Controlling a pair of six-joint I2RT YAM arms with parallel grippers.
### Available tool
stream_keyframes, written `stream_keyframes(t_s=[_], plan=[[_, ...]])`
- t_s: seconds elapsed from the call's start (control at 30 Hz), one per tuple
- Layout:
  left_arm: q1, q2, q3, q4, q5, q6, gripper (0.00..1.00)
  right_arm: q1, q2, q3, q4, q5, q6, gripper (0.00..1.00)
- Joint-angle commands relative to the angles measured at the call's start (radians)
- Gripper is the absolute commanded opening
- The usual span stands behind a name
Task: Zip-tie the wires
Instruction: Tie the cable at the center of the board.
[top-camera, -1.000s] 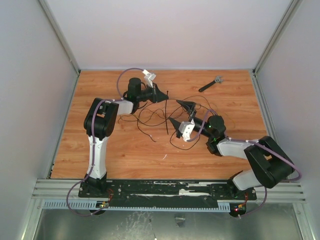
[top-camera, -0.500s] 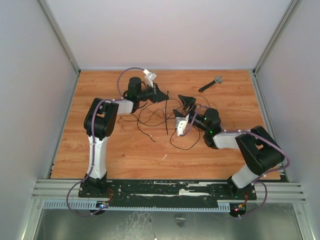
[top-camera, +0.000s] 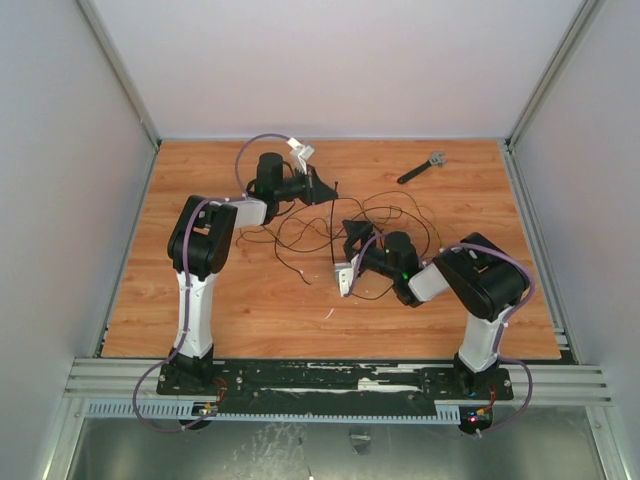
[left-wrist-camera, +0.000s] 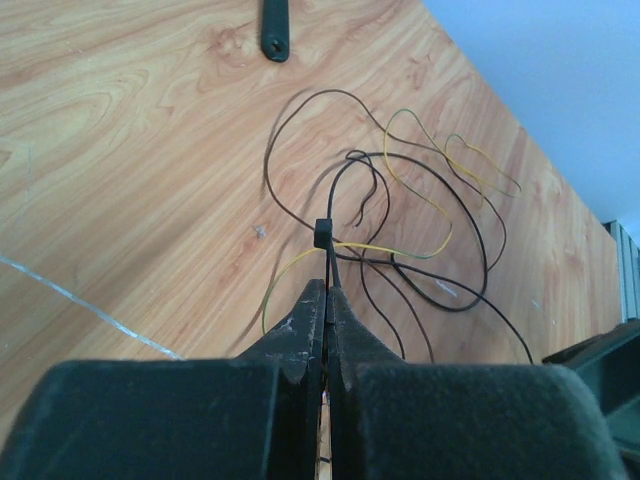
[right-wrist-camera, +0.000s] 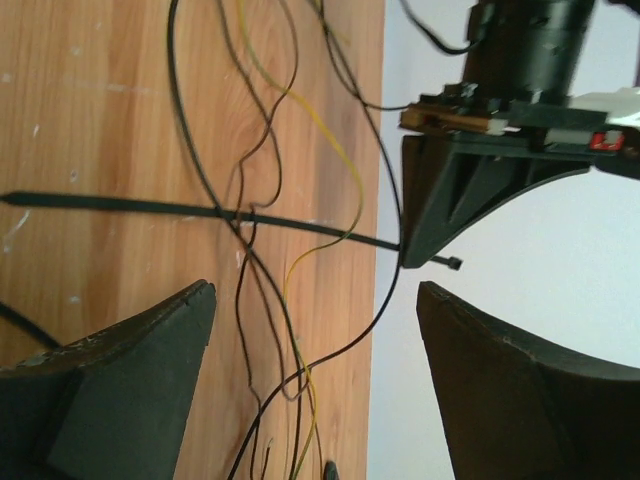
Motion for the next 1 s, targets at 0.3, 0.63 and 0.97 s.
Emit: stream_keyframes(t_s=[0.3, 0.63, 0.97], plan=[[-0.003, 0.023, 0.053, 0.026, 0.040, -0.025, 0.00, -0.006, 0.095, 0.028, 0.025, 0.044, -0.121, 0.85], [-0.003, 0.031, 0.059, 0.025, 0.043, -0.028, 0.00, 0.026, 0.160, 0.045, 0.038, 0.044, -0.184, 0.84], [-0.003, 0.036, 0.059, 0.029, 0.054, -0.036, 0.00, 0.036, 0.183, 0.092, -0.035, 0.057, -0.268, 0.84]])
